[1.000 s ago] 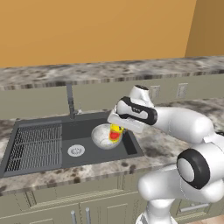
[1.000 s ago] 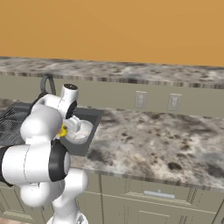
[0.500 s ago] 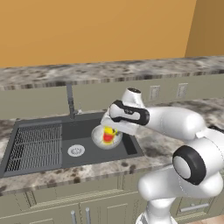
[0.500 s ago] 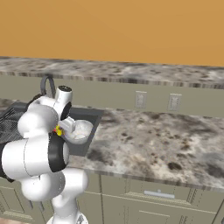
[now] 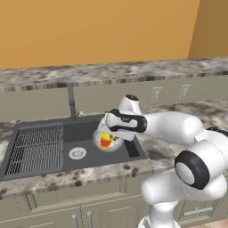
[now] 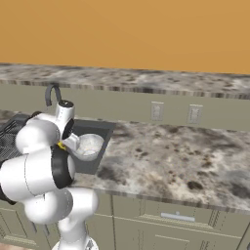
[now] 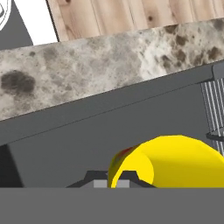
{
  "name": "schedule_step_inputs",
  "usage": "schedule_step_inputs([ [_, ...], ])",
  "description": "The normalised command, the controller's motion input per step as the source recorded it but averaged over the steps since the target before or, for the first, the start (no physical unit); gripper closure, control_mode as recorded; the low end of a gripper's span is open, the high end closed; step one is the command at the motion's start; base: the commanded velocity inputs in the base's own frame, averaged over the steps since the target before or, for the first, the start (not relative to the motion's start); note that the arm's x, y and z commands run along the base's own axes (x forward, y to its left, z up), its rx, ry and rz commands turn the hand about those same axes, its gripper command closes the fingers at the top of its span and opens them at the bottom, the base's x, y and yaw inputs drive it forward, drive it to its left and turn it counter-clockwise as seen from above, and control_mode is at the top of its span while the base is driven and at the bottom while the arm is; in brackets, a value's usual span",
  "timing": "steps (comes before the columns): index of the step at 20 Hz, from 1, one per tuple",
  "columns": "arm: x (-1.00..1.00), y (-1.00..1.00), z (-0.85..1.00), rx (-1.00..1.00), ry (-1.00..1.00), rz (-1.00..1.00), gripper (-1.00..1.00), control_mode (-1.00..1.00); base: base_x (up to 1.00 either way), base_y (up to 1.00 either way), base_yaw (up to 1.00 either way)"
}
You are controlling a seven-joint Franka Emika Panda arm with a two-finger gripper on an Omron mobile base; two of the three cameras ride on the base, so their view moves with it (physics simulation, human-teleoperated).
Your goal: Remove the lime and peach from the sink. Then move the bowl and cup from the counter to the sink for washing.
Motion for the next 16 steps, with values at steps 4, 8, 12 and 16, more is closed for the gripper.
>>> schedule_step_inputs([
  [4,0.00,0.13,-0.14,0.00,-0.01,0.01,1.00,-1.00,0.00,0.00,0.00],
  [8,0.00,0.13,-0.11,0.00,0.00,0.01,1.00,-1.00,0.00,0.00,0.00],
  [12,0.00,0.13,-0.13,0.00,0.00,0.01,1.00,-1.00,0.00,0.00,0.00],
  [16,0.00,0.14,-0.16,0.00,0.00,0.01,1.00,-1.00,0.00,0.00,0.00],
])
